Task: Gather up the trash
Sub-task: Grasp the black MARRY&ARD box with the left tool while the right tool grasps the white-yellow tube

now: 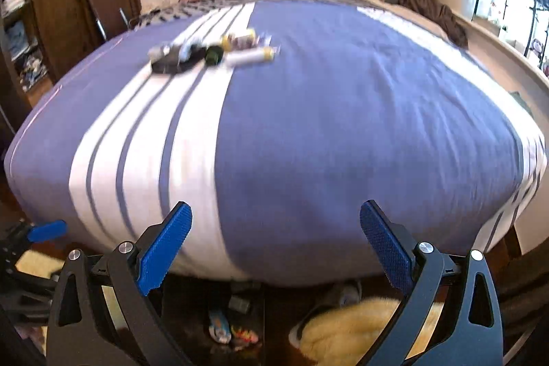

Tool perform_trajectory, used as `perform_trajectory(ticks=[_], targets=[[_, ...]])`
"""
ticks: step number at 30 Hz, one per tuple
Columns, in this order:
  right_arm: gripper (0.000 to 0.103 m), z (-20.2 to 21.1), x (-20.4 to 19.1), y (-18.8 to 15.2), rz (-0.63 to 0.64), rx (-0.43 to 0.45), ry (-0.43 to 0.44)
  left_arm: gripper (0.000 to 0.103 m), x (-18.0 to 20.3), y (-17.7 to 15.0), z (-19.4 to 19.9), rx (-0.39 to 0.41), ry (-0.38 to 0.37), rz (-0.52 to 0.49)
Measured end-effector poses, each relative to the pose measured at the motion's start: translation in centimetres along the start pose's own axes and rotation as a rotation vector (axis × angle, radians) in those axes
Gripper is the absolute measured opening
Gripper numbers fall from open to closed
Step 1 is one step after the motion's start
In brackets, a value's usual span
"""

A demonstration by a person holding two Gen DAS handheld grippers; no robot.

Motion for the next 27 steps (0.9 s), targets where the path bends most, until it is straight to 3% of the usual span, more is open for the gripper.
perform_trajectory(ticks=[4, 11, 27], targets=[[0.099, -0.8, 0.1, 3.2, -0.006, 0.011, 0.011, 0.084, -1.5, 3.9, 0.6, 0.035, 0.040, 0.011], [0.099, -4.7, -0.4, 7.7, -0.004, -0.018, 0.022, 0.084, -3.9, 10.0, -1.6, 0.025, 0.061, 0.052], [0.091, -11.1, -2.5, 15.7, 0.068, -0.071, 0.038, 0.084, -4.9, 20.2, -7.0, 0.015, 0.038, 0.038]])
Point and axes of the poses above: each gripper's, at about its wrist camera, not at the fingertips, and z roughly against the way its jaws point, x to its right, y to its top, the point moved 7 cm from there along -z, roughly the way its jaws point, and after that the axes turned 14 degrees about -x, right-handed, at the moved point
